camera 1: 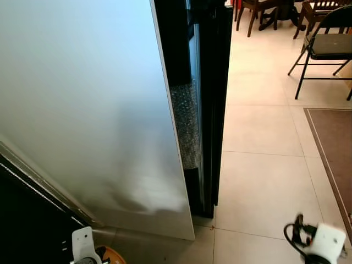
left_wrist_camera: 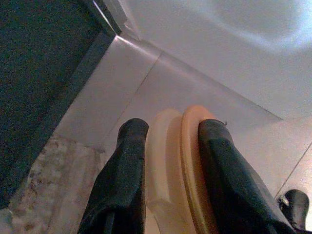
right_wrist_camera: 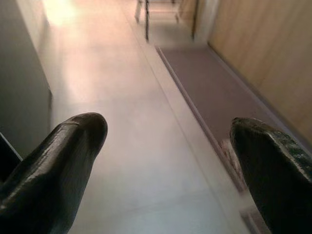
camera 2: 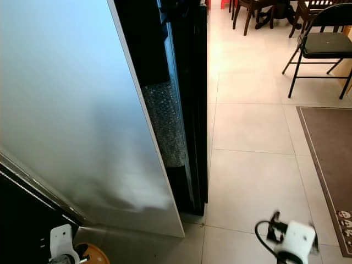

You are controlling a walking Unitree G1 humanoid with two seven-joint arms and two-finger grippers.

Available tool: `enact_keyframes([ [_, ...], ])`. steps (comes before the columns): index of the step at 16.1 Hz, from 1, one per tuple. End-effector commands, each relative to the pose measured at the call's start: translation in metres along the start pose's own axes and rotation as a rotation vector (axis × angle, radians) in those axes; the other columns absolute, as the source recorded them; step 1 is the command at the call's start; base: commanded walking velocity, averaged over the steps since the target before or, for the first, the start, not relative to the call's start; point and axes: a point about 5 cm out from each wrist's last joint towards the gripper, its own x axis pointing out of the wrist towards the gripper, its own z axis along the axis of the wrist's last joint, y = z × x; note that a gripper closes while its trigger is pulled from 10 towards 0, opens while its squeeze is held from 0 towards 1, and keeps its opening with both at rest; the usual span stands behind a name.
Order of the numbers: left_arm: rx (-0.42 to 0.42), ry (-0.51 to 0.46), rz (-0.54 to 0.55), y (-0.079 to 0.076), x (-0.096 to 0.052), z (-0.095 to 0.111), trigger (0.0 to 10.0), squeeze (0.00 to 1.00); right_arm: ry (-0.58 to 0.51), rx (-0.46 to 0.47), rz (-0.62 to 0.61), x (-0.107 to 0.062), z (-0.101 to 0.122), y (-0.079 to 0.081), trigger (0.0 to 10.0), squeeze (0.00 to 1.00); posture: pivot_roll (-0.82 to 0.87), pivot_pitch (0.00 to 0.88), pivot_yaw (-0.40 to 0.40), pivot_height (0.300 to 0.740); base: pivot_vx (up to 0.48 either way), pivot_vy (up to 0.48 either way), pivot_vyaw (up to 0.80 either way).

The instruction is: Restocking fridge

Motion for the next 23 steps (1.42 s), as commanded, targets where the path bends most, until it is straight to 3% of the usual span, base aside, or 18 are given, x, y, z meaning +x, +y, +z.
enact_keyframes([
  [1, -0.007, 0.040, 0.024, 0.011, -0.002, -0.011, 10.0, 0.00, -0.076, -0.030, 0.067, 0.009, 0.017, 0.003, 10.0, 0.00, -0.23, 0.000, 0.093, 0.740, 0.000, 0.000, 0.00],
  [3, -0.026, 0.052, 0.032, 0.012, -0.003, -0.017, 10.0, 0.00, -0.173, -0.049, 0.174, 0.017, 0.043, 0.012, 10.0, 0.00, -0.22, 0.000, 0.068, 0.740, 0.000, 0.000, 0.00],
  [6, -0.035, 0.066, 0.031, 0.011, -0.005, -0.023, 10.0, 0.00, -0.267, -0.039, 0.329, 0.023, 0.073, 0.039, 10.0, 0.00, -0.22, 0.000, 0.051, 0.740, 0.000, 0.000, 0.00],
  [9, -0.032, 0.077, 0.026, 0.011, -0.006, -0.029, 10.0, 0.00, -0.292, 0.050, 0.556, 0.017, 0.100, 0.098, 10.0, 0.00, -0.21, 0.000, 0.061, 0.740, 0.000, 0.000, 0.00],
  [10, -0.028, 0.078, 0.023, 0.012, -0.006, -0.030, 10.0, 0.00, -0.293, 0.052, 0.602, 0.016, 0.105, 0.111, 10.0, 0.00, -0.20, 0.000, 0.070, 0.740, 0.000, 0.000, 0.00],
  [13, -0.007, 0.061, 0.007, 0.012, -0.005, -0.025, 10.0, 0.00, -0.281, 0.085, 0.626, 0.020, 0.120, 0.146, 10.0, 0.00, -0.20, 0.000, 0.094, 0.740, 0.000, 0.000, 0.00],
  [19, -0.004, 0.058, 0.006, 0.021, -0.005, -0.020, 10.0, 0.00, -0.268, 0.074, 0.593, 0.003, 0.120, 0.151, 10.0, 0.00, -0.22, 0.000, 0.084, 0.740, 0.000, 0.000, 0.00],
  [23, -0.078, 0.055, 0.025, 0.019, -0.005, -0.024, 10.0, 0.00, -0.268, 0.040, 0.648, 0.000, 0.125, 0.152, 10.0, 0.00, -0.18, 0.000, 0.023, 0.740, 0.000, 0.000, 0.00],
])
